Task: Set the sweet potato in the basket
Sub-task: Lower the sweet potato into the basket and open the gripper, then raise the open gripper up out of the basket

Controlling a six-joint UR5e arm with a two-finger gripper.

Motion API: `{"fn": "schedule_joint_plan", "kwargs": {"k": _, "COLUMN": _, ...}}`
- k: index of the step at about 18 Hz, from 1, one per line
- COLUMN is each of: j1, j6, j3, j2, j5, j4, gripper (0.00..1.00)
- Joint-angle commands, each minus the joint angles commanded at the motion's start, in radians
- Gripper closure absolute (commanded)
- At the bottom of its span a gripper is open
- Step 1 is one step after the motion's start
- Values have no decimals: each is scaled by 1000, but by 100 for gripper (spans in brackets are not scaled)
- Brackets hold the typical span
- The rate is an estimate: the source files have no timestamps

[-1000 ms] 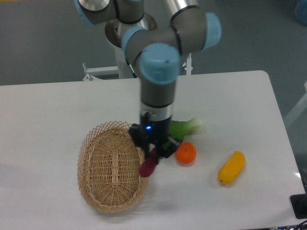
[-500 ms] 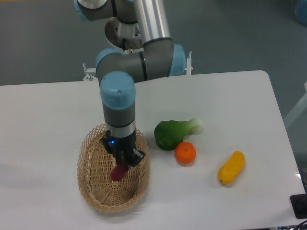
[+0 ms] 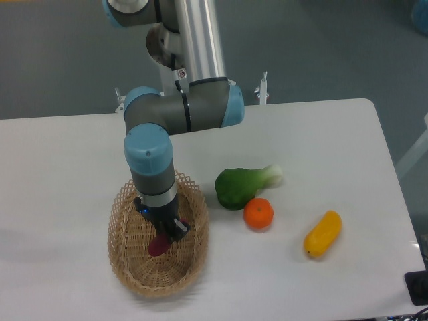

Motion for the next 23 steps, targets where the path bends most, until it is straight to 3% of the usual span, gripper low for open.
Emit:
{"fn": "schedule_joint_plan", "kwargs": {"k": 12, "j1": 0, "j6": 2, "j3": 1, "j2": -20, "j5": 0, "j4": 5, "gripper": 72}}
{"fn": "schedule_joint_plan", "kwargs": {"k": 14, "j1": 0, "j6": 2, "j3": 0, "j2": -18, "j5": 0, "j4": 5, "gripper": 57}}
{"fn": "schedule_joint_plan", "kwargs": {"k": 16, "j1": 0, "j6": 0, "j3": 0, "j2": -18, "j5": 5, "j4": 6, "gripper": 18}}
{"fn": "schedule_joint_plan", "kwargs": {"k": 18, "j1": -2, "j6": -2, "j3": 0, "j2": -18, "j5": 50, "j4": 8, "gripper": 0}}
{"fn": "schedule_joint_plan", "kwargs": {"k": 23, "j1": 0, "j6": -12, "j3": 18, "j2": 12, "j5": 71, "j4": 9, "gripper": 0}}
